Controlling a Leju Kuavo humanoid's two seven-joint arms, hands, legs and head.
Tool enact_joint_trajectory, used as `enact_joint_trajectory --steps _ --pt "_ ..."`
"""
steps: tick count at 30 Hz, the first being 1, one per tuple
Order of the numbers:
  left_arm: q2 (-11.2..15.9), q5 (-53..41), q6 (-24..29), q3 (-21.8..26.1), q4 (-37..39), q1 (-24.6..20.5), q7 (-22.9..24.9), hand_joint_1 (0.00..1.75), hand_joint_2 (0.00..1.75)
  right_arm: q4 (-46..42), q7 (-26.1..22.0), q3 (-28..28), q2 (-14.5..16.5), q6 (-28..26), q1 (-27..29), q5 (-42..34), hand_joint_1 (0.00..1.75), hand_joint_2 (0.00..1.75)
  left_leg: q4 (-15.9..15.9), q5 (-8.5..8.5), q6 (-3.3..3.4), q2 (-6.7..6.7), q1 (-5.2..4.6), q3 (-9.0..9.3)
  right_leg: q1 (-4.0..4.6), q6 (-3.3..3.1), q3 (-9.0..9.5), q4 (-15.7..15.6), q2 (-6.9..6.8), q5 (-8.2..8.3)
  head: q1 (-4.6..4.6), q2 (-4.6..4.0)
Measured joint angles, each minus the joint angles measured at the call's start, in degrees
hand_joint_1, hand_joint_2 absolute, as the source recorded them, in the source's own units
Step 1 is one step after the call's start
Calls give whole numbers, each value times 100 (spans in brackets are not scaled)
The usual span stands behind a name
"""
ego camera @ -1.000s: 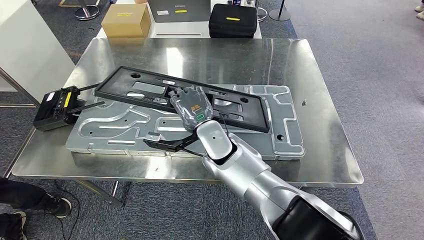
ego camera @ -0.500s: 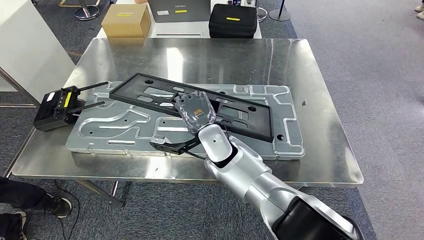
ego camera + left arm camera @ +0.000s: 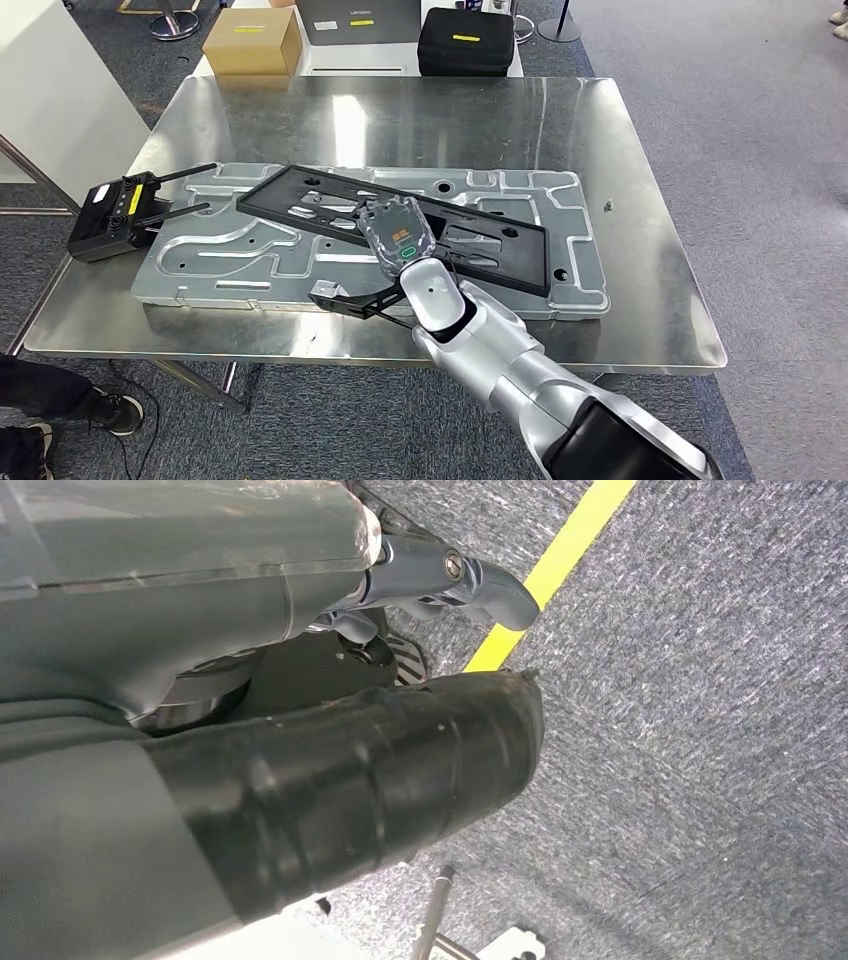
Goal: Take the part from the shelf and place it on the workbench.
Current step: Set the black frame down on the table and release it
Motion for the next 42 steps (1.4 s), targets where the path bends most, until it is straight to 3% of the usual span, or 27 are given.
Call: enact_joint_trajectory --steps 9,10,13,14,37,42 --pt "-2 0 3 0 0 -4 2 0 0 121 4 102 2 -8 83 -8 171 175 0 0 0 0 0 0 0 0 0 0 0 0 0 0" --pt "-2 0 3 0 0 -4 2 0 0 128 4 108 2 -8 83 -8 153 175 0 0 0 0 0 0 0 0 0 0 0 0 0 0" --pt "-2 0 3 0 0 -4 2 0 0 149 6 129 3 -6 84 -11 26 175 0 0 0 0 0 0 0 0 0 0 0 0 0 0" --pt "-2 0 3 0 0 -4 2 0 0 156 7 135 4 -5 84 -20 0 175 0 0 0 0 0 0 0 0 0 0 0 0 0 0" --pt "-2 0 61 -9 0 -14 -64 0 0 317 -335 498 22 -143 113 92 0 175 0 0 0 0 0 4 0 0 4 0 0 0 0 0" --pt "-1 0 108 -8 0 -9 -68 0 0 220 -682 500 31 611 41 -113 0 175 0 0 0 0 0 5 0 0 6 0 0 0 -1 0"
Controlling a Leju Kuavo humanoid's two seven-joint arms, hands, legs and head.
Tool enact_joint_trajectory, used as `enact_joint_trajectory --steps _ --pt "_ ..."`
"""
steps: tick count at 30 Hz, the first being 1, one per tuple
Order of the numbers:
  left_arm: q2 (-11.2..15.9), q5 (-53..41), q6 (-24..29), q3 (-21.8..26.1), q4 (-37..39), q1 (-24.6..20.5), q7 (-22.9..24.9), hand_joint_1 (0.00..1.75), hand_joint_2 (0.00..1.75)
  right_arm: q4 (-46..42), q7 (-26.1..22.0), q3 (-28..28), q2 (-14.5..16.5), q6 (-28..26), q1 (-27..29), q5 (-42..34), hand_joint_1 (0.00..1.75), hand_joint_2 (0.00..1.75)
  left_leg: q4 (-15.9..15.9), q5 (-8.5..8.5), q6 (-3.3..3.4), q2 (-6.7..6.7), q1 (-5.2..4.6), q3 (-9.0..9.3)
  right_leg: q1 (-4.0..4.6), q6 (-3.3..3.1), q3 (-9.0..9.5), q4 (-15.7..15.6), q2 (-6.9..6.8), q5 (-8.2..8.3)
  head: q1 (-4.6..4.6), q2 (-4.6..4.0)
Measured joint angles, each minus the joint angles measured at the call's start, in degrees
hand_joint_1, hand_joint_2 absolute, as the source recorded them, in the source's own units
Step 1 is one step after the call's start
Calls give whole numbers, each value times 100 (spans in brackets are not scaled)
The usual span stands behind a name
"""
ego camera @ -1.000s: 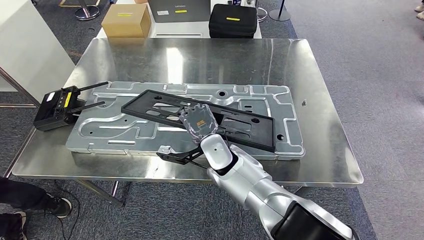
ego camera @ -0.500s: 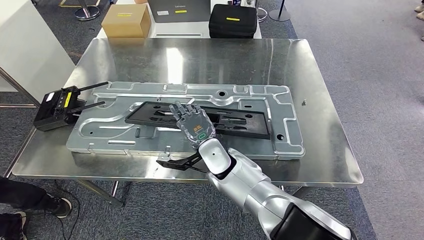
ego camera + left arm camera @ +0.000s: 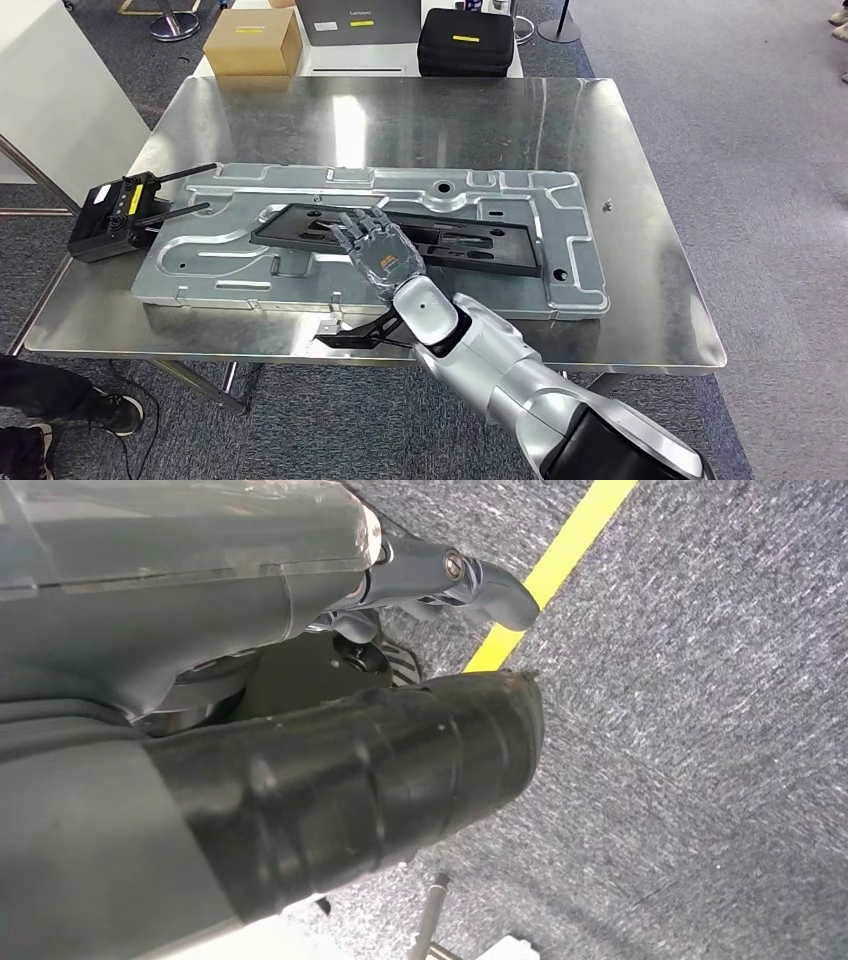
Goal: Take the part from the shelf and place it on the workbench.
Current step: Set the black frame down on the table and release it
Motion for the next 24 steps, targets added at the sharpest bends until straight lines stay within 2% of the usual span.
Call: enact_joint_trajectory --steps 5,18,20,24 --pt "1 0 19 2 0 9 0 0 0 -148 -57 0 4 248 -92 -73 0 175 0 0 0 0 0 1 0 0 1 0 0 0 1 0" --pt "1 0 58 33 0 20 44 0 0 -368 -68 -71 -35 243 -118 -212 0 175 0 0 0 0 -1 4 0 0 3 0 0 0 0 0" --pt "3 0 146 101 0 54 139 0 0 -927 -144 -318 -219 -2 -51 -447 0 175 1 0 0 0 -2 7 0 0 4 -1 -2 0 0 0" --pt "10 0 281 207 0 133 245 0 0 -2522 -611 -1085 -780 -1099 504 -887 0 175 2 -5 1 -3 -6 8 -2 0 8 -4 -8 -1 0 0"
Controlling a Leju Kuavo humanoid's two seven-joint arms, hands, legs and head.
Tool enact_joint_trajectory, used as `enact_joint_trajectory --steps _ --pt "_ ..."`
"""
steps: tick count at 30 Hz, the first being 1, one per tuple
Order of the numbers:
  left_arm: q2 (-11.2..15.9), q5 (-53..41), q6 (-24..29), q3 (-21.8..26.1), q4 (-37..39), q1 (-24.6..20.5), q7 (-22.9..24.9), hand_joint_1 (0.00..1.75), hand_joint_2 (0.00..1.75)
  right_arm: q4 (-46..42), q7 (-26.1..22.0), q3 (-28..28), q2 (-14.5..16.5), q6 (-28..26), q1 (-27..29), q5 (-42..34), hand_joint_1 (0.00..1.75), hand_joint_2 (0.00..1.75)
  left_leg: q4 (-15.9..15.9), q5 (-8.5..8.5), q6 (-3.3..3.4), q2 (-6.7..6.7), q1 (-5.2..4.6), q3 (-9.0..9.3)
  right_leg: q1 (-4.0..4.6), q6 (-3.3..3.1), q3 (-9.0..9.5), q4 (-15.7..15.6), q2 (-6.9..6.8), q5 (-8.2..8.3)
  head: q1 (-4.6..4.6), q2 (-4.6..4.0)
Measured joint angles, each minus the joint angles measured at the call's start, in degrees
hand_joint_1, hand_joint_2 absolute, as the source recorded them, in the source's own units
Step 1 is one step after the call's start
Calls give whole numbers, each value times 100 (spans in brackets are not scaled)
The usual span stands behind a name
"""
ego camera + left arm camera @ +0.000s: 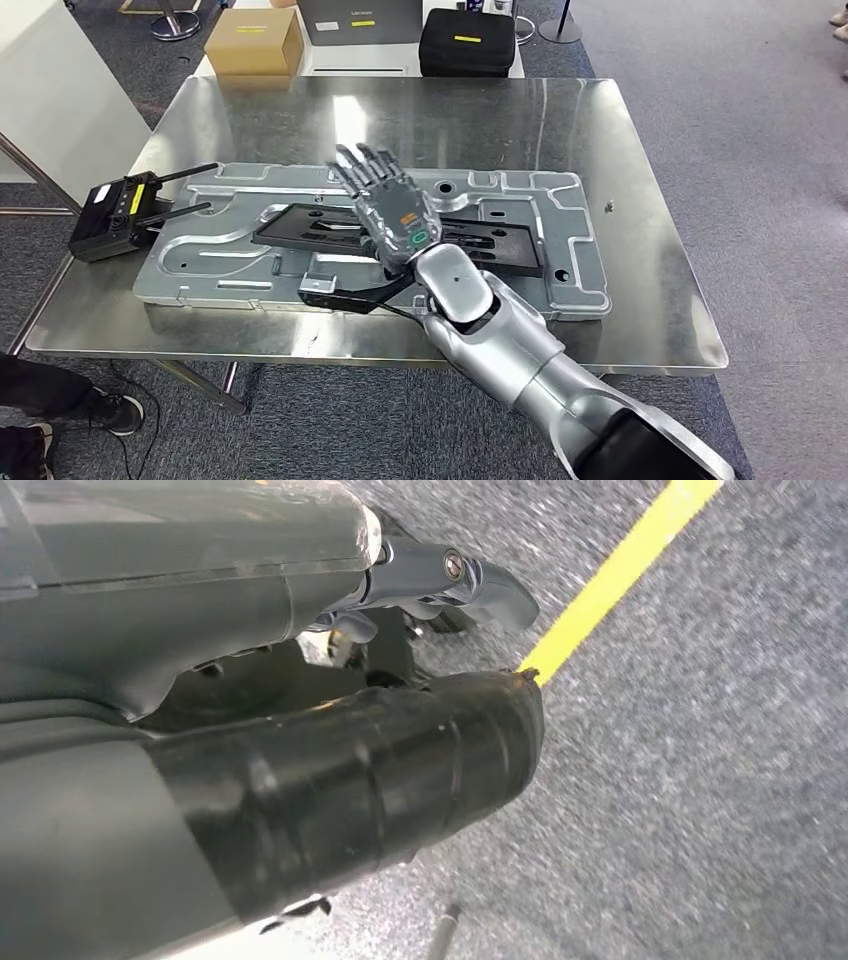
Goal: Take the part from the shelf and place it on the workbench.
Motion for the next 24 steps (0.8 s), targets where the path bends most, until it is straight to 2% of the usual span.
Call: enact_joint_trajectory --steps 3,6,9,12,14,17,19,21,22,24 --pt "7 0 63 38 0 26 14 0 0 -1079 -483 -557 -304 -784 584 -334 0 175 0 -5 0 0 -2 0 -2 1 2 -2 1 -1 -1 0" --pt "16 0 142 86 0 34 18 0 0 -1963 -1129 -1100 -442 -1267 1194 -559 0 175 0 -11 0 1 -3 1 -4 3 3 -5 2 -2 -1 0" --pt "28 0 213 102 0 39 37 0 0 -2662 -1992 -1671 -428 -1362 1775 -755 0 175 0 -11 1 0 -3 0 -4 4 4 -5 2 -3 -1 0" --pt "35 0 269 104 0 38 61 0 0 -3176 -2820 -2210 -280 -1381 2273 -942 0 175 -1 -12 1 1 -2 -7 -4 4 4 -5 2 -3 -1 0" --pt "46 0 299 105 0 34 67 0 0 -3369 -3115 -2468 -180 -1388 2502 -1004 0 175 14 -19 17 2 -7 -15 -14 14 6 -13 3 3 -2 0" --pt "76 0 345 108 0 34 73 0 0 -3503 -3278 -2734 -88 -1389 2725 -1112 0 175 39 -26 61 3 -20 -31 -33 48 13 -25 2 21 -2 0" --pt "86 0 356 109 0 31 74 0 0 -3550 -3395 -2838 -48 -1390 2838 -1189 0 175 -36 33 92 12 -1 5 -29 85 31 -41 3 35 -2 0" --pt "90 0 358 110 0 22 75 0 0 -3580 -3567 -2905 -8 -1392 2966 -1241 0 175 -172 128 142 37 42 75 -24 132 -30 119 -3 -96 0 0" --pt "91 0 359 110 0 20 77 0 0 -3585 -3636 -2928 4 -1393 3036 -1265 0 175 -216 162 160 52 64 102 -37 158 -141 373 -7 -252 2 0" --pt "93 0 361 111 1 24 82 0 0 -3580 -3714 -2968 10 -1394 3171 -1311 0 175 -223 174 175 65 66 97 -93 227 -467 1093 -13 -592 3 0"
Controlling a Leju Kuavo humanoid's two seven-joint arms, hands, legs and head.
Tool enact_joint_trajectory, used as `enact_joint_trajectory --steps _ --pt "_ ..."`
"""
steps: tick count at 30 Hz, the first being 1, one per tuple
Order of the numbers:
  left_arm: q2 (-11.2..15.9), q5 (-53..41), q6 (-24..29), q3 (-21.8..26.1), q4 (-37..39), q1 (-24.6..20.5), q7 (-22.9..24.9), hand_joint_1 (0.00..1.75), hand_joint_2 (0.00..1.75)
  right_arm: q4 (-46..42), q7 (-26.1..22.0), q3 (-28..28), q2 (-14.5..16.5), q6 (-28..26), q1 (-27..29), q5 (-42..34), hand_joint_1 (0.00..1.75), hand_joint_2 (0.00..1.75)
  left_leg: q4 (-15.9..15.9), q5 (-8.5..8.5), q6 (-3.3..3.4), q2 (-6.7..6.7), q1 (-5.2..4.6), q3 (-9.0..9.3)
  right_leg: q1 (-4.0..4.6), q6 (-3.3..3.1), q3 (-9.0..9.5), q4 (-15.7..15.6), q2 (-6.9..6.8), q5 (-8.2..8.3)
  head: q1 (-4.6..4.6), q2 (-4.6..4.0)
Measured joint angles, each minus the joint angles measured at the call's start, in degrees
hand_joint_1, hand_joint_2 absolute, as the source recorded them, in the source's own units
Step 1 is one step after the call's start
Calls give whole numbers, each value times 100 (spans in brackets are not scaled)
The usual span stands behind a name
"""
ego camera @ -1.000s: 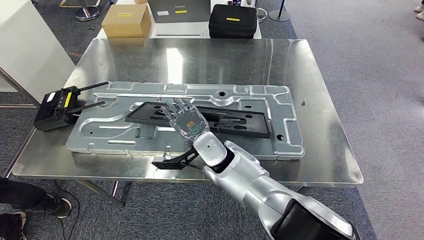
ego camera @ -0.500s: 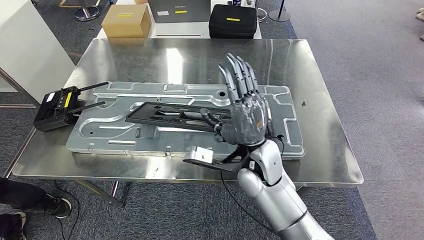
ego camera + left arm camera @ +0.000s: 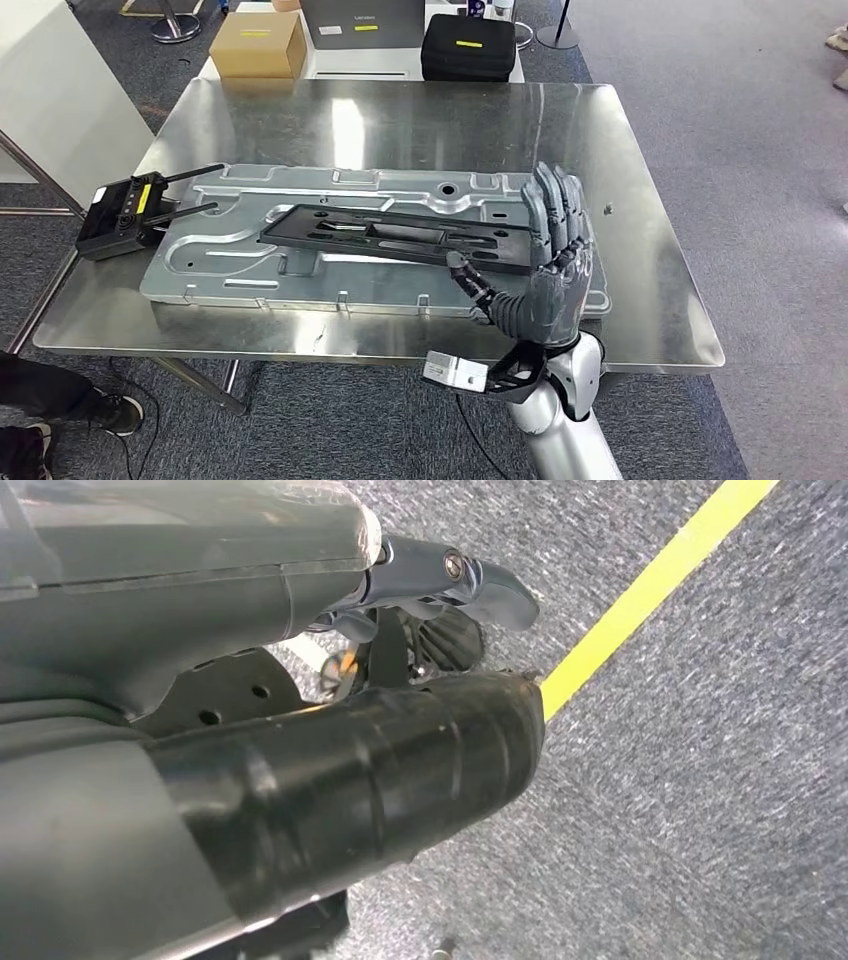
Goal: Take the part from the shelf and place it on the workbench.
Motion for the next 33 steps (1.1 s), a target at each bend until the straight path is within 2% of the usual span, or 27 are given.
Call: enact_joint_trajectory --steps 1,2,3,4,5,6,7,8,11,13,15,16,17,18,19,21,22,23,26,27,28,30,31,32,33 --pt "2 0 2 0 1 5 2 0 0 3 -18 -17 -1 1 60 -20 0 175 9 -6 -8 2 5 -4 -38 37 -130 279 -5 -81 1 0" --pt "3 0 4 0 1 9 4 0 0 8 -36 -31 -1 1 108 -45 0 175 23 -18 -25 4 15 -4 -76 74 -174 367 -11 -55 -1 0" --pt "4 0 6 0 1 10 7 0 0 13 -55 -38 -2 2 142 -75 0 175 46 -37 -54 2 34 -3 -113 111 -105 225 -19 79 0 0" --pt "4 0 7 0 0 9 11 0 0 19 -72 -39 -2 2 168 -107 0 175 83 -69 -96 -2 58 -1 -150 148 64 -114 -27 282 0 0" --pt "7 0 7 1 0 8 19 0 0 28 -84 -40 -2 2 192 -140 0 175 127 -108 -147 -5 79 -6 -173 180 247 -483 -25 415 3 0" --pt "13 0 7 2 1 5 28 0 0 38 -91 -40 -2 2 219 -176 0 175 186 -151 -203 -8 81 -25 -180 181 399 -790 -16 508 8 0" --pt "18 0 7 4 1 1 37 0 0 49 -96 -40 -4 2 259 -231 0 175 228 -182 -254 -11 77 -46 -176 156 480 -963 -5 526 9 0" --pt "24 0 7 5 2 -2 45 0 0 61 -98 -39 -8 2 307 -305 0 175 243 -199 -294 -12 68 -66 -155 109 490 -989 9 478 10 0" --pt "26 0 15 7 2 -5 62 0 0 92 -163 -32 -29 2 464 -560 0 175 262 -255 -385 -13 86 -64 -130 -59 489 -990 15 472 3 0" --pt "26 0 22 11 2 -7 67 0 0 97 -267 -30 -36 2 562 -714 0 175 628 -508 -403 -14 97 -211 -133 -146 501 -1025 5 484 -1 0" --pt "26 0 26 21 2 2 77 0 0 99 -342 -30 -42 2 680 -873 0 175 1384 -886 -392 -15 87 -573 -102 -191 496 -1029 -9 486 -1 0" --pt "26 0 26 26 2 12 85 0 0 99 -367 -30 -49 2 747 -938 0 175 1722 -997 -385 -15 81 -744 -80 -202 492 -1028 -11 485 -1 0" --pt "26 0 26 30 2 22 95 0 0 99 -391 -30 -57 2 810 -989 0 175 1890 -999 -372 -15 76 -838 -60 -208 491 -1026 -10 485 0 0" --pt "26 0 26 32 2 30 105 0 0 95 -423 -30 -65 2 864 -1032 0 175 1839 -888 -350 -15 70 -829 -43 -210 492 -1022 -6 486 0 0" --pt "26 0 26 33 2 35 112 0 0 82 -466 -30 -69 1 911 -1076 0 175 1569 -687 -320 -14 63 -715 -32 -210 496 -1017 -1 486 0 0" --pt "27 0 27 36 2 32 120 0 0 25 -599 -32 -72 0 999 -1191 0 175 807 -317 -254 -10 32 -385 -11 -198 497 -996 6 484 1 0" --pt "28 0 27 37 2 28 122 0 0 -17 -668 -34 -72 0 1050 -1258 0 175 546 -223 -233 -9 14 -280 -2 -178 494 -988 5 488 1 0" --pt "29 0 28 38 2 27 124 0 0 -58 -723 -36 -72 0 1100 -1316 0 175 413 -192 -218 -8 -5 -236 2 -151 490 -987 2 497 2 0" --pt "29 1 33 43 2 32 130 0 0 -161 -801 -49 -73 0 1209 -1414 0 175 350 -136 -151 -8 -17 -239 -11 -50 492 -1002 0 520 4 0" --pt "28 2 36 46 3 32 130 0 0 -193 -824 -63 -73 0 1238 -1438 0 175 323 -102 -113 0 -8 -236 -17 -22 462 -929 -4 446 8 0" --pt "27 3 39 50 3 31 130 0 0 -226 -846 -84 -74 0 1268 -1466 0 175 297 -68 -75 10 2 -238 -20 0 391 -752 -7 301 9 0" --pt "25 4 42 61 4 31 130 0 0 -282 -878 -144 -75 0 1350 -1538 0 175 290 -31 -27 21 -4 -270 -27 34 130 -90 -16 -121 14 0" --pt "24 4 42 68 4 34 130 0 0 -301 -882 -176 -75 0 1400 -1580 0 175 296 -22 -17 22 -10 -291 -27 46 1 257 -16 -278 12 0" --pt "23 4 42 75 4 38 130 0 0 -316 -884 -208 -77 -1 1450 -1625 0 175 306 -17 -13 23 -16 -309 -27 50 -64 466 -16 -339 13 0" --pt "23 4 41 81 4 40 130 0 0 -329 -885 -237 -79 -1 1493 -1665 0 175 318 -14 -12 22 -22 -321 -26 45 -28 472 -16 -291 12 0"
